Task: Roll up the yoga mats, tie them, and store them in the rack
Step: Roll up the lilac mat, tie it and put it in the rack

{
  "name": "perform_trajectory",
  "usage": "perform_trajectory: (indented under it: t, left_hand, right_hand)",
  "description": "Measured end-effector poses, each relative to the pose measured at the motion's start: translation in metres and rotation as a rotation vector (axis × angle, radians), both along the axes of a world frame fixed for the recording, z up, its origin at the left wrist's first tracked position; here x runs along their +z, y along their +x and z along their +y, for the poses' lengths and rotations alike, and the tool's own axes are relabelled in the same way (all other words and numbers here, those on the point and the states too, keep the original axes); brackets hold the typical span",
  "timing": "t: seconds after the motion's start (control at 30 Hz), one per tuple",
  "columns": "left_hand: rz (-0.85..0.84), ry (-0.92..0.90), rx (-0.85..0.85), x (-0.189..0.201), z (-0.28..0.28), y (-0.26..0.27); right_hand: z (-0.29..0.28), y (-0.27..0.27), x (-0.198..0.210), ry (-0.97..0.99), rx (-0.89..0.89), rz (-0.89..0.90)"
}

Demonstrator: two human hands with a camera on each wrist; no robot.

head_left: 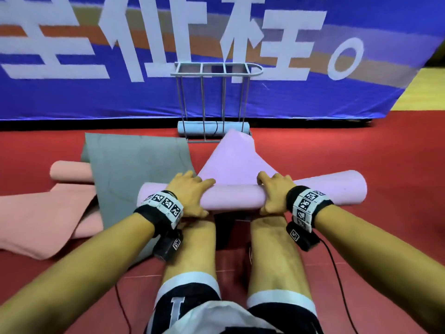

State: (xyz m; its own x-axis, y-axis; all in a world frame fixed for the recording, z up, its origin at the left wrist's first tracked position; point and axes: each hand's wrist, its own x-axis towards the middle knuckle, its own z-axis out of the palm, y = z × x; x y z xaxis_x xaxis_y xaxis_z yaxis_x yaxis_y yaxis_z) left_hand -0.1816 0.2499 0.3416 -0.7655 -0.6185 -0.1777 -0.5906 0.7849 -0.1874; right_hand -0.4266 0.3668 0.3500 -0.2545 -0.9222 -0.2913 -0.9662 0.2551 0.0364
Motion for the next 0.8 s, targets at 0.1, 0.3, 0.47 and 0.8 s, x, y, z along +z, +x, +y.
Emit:
perform_trajectory:
  t: [0.1, 0.3, 0.47, 0.8]
  left_hand:
    - [-0.006, 0.295, 0.108, -0.001, 0.014, -0.01]
    - [-0.034, 0.371, 0.146, -0.013, 0.031, -0.031]
    - [0.062, 0.304, 0.084, -0.018, 0.039, -0.028]
    - [0.041, 0.054, 0.129, 0.026, -0.009, -0.029]
  right_hand:
    - [0.003, -0.011, -0.008, 0.104, -0.045, -0.237]
    - [0.0, -0.005, -0.008, 0.254, 0.071, -0.064]
    - [0.006, -0.011, -0.013, 0.169, 0.068, -0.179]
    - [-0.019, -0.004, -0.001, -0.161, 0.201, -0.129]
